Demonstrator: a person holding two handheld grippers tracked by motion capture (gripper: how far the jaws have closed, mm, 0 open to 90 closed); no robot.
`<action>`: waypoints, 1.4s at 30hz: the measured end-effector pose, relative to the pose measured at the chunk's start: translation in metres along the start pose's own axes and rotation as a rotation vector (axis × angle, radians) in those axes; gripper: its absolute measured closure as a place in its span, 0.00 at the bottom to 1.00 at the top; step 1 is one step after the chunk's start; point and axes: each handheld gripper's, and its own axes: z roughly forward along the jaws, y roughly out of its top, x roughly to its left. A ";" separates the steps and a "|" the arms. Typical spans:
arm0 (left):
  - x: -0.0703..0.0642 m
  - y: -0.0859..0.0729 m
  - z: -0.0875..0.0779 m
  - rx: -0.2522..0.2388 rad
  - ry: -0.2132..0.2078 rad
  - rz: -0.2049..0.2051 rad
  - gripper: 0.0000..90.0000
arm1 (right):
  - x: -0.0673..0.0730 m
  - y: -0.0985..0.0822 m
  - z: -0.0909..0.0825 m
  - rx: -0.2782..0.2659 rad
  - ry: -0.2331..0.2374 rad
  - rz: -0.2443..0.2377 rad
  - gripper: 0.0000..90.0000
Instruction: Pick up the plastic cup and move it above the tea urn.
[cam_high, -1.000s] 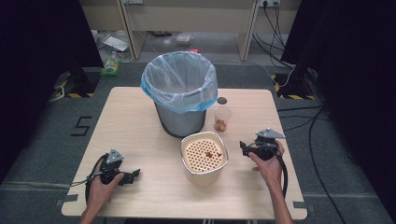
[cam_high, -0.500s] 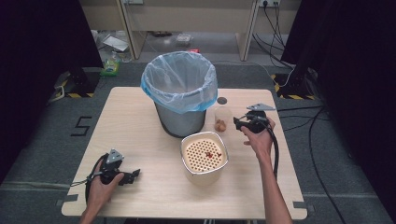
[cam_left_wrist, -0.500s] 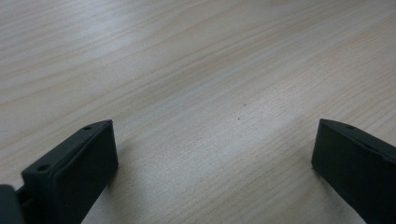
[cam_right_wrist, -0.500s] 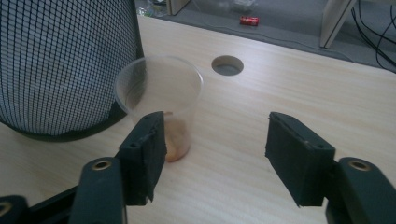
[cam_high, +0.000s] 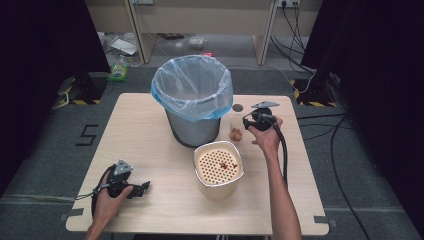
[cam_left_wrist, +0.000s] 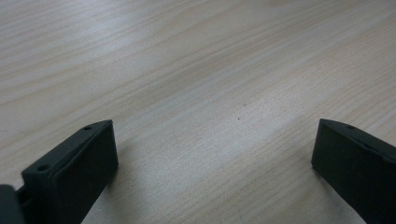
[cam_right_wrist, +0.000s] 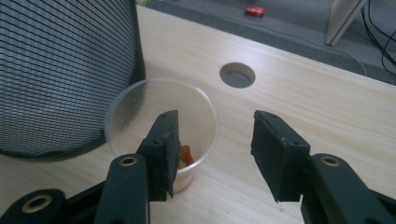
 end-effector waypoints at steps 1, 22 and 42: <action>0.000 0.000 0.000 0.000 0.000 0.000 0.00 | 0.000 0.000 0.000 0.000 0.000 0.000 0.58; 0.000 0.000 0.000 0.001 0.000 0.003 0.00 | 0.002 -0.004 0.043 0.116 0.049 -0.006 0.84; -0.001 -0.001 -0.001 -0.002 0.000 0.002 0.00 | -0.003 -0.005 -0.016 -0.046 0.065 -0.133 0.96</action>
